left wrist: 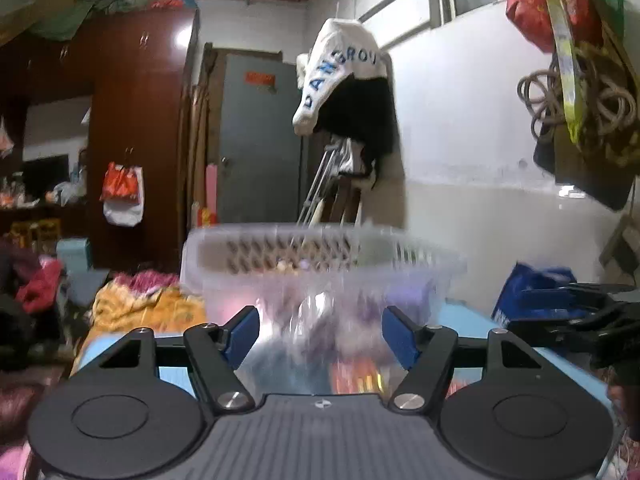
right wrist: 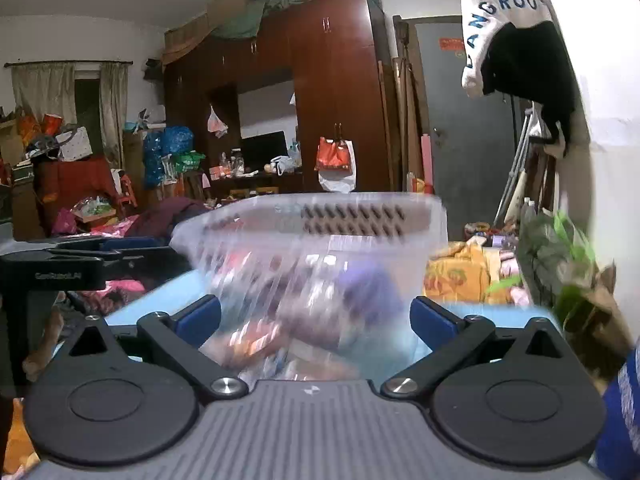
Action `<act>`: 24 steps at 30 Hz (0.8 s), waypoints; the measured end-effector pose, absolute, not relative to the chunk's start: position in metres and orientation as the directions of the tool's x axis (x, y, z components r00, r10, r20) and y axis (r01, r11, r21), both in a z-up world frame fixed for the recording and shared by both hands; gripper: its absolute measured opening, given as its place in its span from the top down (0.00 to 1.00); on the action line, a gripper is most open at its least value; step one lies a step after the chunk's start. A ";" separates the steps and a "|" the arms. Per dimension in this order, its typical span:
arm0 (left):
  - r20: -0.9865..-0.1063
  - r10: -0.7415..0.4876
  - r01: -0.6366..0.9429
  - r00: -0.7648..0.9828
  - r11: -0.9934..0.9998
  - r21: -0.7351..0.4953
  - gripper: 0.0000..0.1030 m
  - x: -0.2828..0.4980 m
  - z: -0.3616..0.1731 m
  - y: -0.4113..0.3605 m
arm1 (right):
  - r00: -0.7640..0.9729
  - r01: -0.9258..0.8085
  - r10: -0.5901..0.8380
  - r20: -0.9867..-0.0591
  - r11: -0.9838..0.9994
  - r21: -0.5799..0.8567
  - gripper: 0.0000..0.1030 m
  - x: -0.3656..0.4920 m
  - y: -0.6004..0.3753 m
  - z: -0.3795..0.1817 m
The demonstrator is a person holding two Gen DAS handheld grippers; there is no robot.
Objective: Organize objects
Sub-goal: 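Grasp a clear bag with the left tool while the right tool grasps a blue-wrapped bag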
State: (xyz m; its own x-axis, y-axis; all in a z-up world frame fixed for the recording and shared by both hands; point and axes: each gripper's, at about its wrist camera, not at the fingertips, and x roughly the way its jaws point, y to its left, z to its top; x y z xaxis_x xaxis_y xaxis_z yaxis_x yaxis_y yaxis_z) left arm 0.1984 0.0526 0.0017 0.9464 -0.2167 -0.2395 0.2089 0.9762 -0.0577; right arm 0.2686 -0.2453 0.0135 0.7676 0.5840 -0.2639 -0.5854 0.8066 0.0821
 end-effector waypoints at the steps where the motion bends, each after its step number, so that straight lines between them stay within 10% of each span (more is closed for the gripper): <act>1: -0.256 -0.193 0.182 0.947 0.981 -0.063 0.31 0.194 -0.006 0.052 | 0.765 -0.589 0.595 -0.247 0.801 0.107 0.00 0.262 -0.248 0.008; 11: -0.363 -0.233 0.226 0.902 0.972 -0.064 0.31 0.193 -0.036 0.035 | 0.680 -0.636 0.633 -0.369 0.761 0.132 0.48 0.274 -0.221 -0.010; 14: -0.401 -0.239 0.227 0.884 0.971 -0.079 0.32 0.198 -0.046 0.037 | 0.681 -0.626 0.625 -0.382 0.767 0.139 0.54 0.270 -0.222 -0.018; 16: -0.415 -0.263 0.236 0.871 0.965 -0.116 0.64 0.201 -0.049 0.042 | 0.682 -0.622 0.632 -0.369 0.766 0.161 0.55 0.266 -0.227 -0.018; 24: -0.344 -0.282 0.246 0.895 0.958 -0.146 0.66 0.192 -0.051 0.048 | 0.717 -0.593 0.624 -0.312 0.781 0.198 0.57 0.253 -0.243 -0.023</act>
State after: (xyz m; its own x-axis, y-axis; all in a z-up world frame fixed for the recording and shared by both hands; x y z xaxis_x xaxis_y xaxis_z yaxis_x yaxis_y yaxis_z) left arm 0.1916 0.0484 -0.0505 0.8954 -0.2823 -0.3443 0.2459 0.9582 -0.1463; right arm 0.2530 -0.2435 -0.0234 0.7167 0.6237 -0.3121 -0.5929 0.7805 0.1982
